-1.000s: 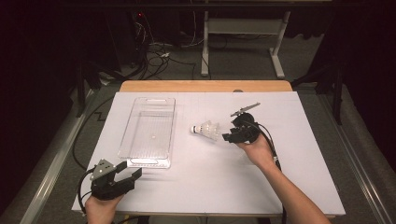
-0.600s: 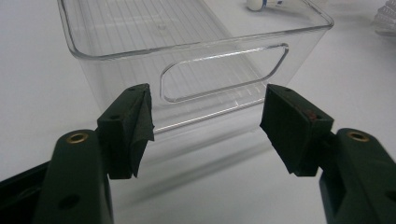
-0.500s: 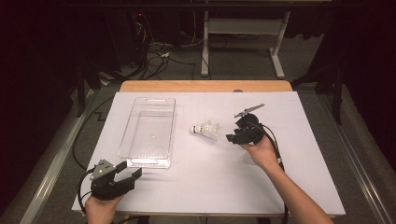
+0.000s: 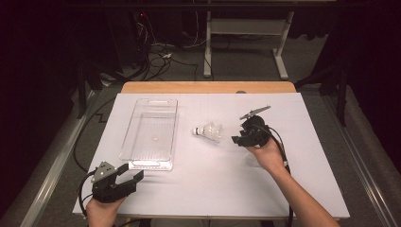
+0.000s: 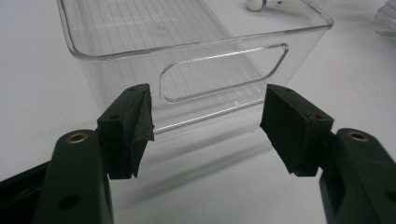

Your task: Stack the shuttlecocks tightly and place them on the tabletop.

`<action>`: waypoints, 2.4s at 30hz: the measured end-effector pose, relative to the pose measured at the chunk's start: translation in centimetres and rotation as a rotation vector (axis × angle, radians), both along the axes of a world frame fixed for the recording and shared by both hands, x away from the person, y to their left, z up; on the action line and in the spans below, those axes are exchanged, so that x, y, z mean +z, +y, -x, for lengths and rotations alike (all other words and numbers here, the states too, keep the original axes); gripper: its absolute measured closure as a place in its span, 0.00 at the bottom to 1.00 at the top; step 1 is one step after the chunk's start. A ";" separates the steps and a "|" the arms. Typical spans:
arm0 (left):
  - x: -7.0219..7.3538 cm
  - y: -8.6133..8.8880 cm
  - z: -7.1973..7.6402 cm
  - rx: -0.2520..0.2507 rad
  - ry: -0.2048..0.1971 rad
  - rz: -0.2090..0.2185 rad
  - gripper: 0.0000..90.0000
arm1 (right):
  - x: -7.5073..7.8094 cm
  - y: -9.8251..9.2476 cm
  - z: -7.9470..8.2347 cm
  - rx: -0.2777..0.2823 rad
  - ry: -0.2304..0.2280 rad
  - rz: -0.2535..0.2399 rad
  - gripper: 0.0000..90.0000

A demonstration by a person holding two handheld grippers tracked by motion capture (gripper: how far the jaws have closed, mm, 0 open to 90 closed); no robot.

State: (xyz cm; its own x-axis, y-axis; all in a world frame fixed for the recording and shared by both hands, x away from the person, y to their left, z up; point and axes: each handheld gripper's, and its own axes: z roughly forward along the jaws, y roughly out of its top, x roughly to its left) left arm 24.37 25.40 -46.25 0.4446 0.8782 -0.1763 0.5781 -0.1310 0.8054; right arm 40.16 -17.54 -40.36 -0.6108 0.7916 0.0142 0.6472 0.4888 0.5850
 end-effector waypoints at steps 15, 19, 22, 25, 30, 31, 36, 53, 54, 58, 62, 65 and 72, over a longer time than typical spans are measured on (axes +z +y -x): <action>0.0 0.0 0.0 0.001 0.001 0.004 0.39 | 0.3 -1.0 0.2 -0.023 0.001 0.000 0.62; 0.0 0.0 0.0 0.001 0.002 0.004 0.39 | 0.4 -1.4 0.3 -0.032 0.002 0.004 0.62; 0.0 0.0 0.0 0.001 0.001 0.005 0.39 | 0.5 -1.7 0.3 -0.041 0.003 0.004 0.62; 0.0 0.0 0.0 0.002 0.001 0.005 0.39 | 0.5 -2.1 0.4 -0.048 0.004 0.006 0.62; 0.0 0.0 0.0 0.002 0.001 0.004 0.39 | 0.6 -2.7 0.5 -0.062 0.013 0.012 0.62; 0.0 0.0 0.0 0.002 0.002 0.004 0.39 | 0.6 -2.8 0.5 -0.063 0.011 0.012 0.62; 0.0 0.0 0.0 0.002 0.001 0.003 0.39 | 0.5 -3.3 0.6 -0.076 0.016 0.018 0.62; 0.0 0.0 0.0 0.002 0.000 0.003 0.39 | -0.1 -4.5 0.8 -0.099 0.058 0.031 0.62; 0.0 0.0 0.0 0.002 0.000 0.003 0.39 | -0.2 -4.5 0.8 -0.097 0.059 0.031 0.62; 0.0 0.0 0.0 0.002 0.000 0.002 0.39 | -0.4 -4.6 0.8 -0.102 0.072 0.030 0.62; 0.0 0.0 0.0 0.003 0.000 0.003 0.39 | -0.5 -4.6 0.8 -0.098 0.080 0.031 0.63; 0.0 0.0 0.0 0.006 -0.002 0.001 0.38 | -0.6 -4.6 0.8 -0.098 0.088 0.032 0.65; 0.0 0.0 0.0 0.007 -0.001 -0.001 0.38 | -0.7 -4.7 0.9 -0.088 0.101 0.026 0.73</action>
State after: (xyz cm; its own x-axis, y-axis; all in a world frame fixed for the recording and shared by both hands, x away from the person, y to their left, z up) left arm 24.35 25.43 -46.22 0.4387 0.8814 -0.1749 0.5784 -0.1280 0.8057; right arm 39.30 -22.20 -41.05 -0.5353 0.8432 0.0508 0.7435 0.4418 0.5020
